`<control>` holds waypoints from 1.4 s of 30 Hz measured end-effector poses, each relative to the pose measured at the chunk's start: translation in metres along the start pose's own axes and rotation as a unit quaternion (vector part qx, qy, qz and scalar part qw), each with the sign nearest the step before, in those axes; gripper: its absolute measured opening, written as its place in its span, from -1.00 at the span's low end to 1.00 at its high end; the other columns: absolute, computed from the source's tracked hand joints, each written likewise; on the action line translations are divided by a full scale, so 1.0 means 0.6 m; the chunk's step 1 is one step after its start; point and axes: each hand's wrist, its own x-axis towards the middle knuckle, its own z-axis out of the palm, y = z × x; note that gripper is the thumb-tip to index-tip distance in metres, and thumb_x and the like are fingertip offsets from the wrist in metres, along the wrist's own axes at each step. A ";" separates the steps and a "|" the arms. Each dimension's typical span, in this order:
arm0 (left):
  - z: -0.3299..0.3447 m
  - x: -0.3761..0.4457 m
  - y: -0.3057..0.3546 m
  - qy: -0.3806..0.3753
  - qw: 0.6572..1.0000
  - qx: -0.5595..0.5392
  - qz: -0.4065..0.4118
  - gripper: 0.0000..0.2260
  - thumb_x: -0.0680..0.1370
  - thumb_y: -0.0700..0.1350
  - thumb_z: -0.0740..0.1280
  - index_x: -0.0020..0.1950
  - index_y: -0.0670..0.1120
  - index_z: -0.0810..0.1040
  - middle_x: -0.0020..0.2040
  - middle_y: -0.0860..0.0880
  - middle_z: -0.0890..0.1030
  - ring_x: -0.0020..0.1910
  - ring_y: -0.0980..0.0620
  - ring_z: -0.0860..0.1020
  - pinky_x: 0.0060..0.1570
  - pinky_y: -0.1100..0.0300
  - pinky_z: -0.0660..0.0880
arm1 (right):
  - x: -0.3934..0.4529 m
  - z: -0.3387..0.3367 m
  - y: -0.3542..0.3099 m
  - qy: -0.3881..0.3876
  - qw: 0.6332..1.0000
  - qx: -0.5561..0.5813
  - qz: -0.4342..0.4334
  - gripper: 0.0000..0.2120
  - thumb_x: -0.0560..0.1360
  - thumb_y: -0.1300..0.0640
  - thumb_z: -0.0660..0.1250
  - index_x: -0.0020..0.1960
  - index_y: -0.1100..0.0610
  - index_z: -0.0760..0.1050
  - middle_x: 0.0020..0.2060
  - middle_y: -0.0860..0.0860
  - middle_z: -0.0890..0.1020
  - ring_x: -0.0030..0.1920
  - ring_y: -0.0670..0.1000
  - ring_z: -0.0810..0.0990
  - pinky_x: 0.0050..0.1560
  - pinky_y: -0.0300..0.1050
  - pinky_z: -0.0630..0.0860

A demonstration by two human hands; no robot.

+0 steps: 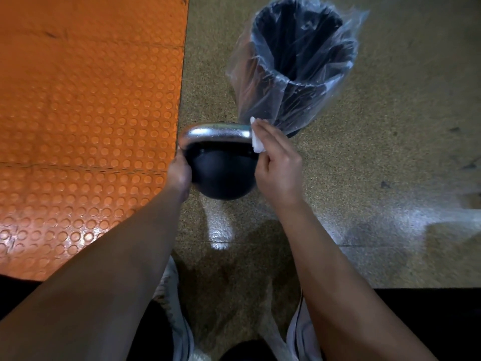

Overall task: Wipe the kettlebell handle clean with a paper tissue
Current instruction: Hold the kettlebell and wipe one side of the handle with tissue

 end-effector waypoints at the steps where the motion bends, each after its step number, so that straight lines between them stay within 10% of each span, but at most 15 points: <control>1: 0.001 -0.001 0.000 -0.003 1.000 -0.003 0.001 -0.52 0.68 0.15 0.12 0.37 -0.19 0.50 0.27 -0.12 0.57 0.31 -0.11 0.49 0.40 -0.07 0.39 | 0.000 0.000 -0.002 0.000 1.000 0.005 -0.019 -0.52 0.51 0.52 0.15 0.35 0.34 0.59 0.31 0.18 0.65 0.38 0.14 0.58 0.43 0.05 0.50; 22: 0.001 -0.006 0.005 0.005 1.000 0.003 -0.003 -0.51 0.68 0.14 0.10 0.39 -0.20 0.48 0.31 -0.14 0.55 0.32 -0.11 0.48 0.39 -0.06 0.40 | -0.030 0.015 0.000 0.011 1.000 -0.017 -0.012 -0.54 0.59 0.45 0.14 0.46 0.35 0.48 0.44 0.21 0.53 0.52 0.16 0.44 0.57 -0.09 0.30; 37: 0.004 0.001 -0.002 0.015 1.000 0.012 0.003 -0.47 0.68 0.18 0.08 0.38 -0.22 0.48 0.31 -0.17 0.56 0.32 -0.12 0.49 0.39 -0.07 0.40 | -0.069 0.037 0.012 0.053 0.998 -0.045 -0.004 -0.58 0.60 0.52 0.20 0.44 0.38 0.48 0.44 0.25 0.52 0.50 0.27 0.44 0.47 0.27 0.43; 42: 0.004 0.001 -0.001 0.014 1.000 0.010 0.002 -0.46 0.68 0.19 0.08 0.39 -0.22 0.47 0.31 -0.16 0.55 0.32 -0.11 0.48 0.39 -0.05 0.40 | -0.052 0.043 0.006 0.062 0.997 -0.044 -0.016 -0.60 0.62 0.49 0.16 0.43 0.39 0.48 0.43 0.26 0.53 0.50 0.26 0.45 0.57 0.02 0.33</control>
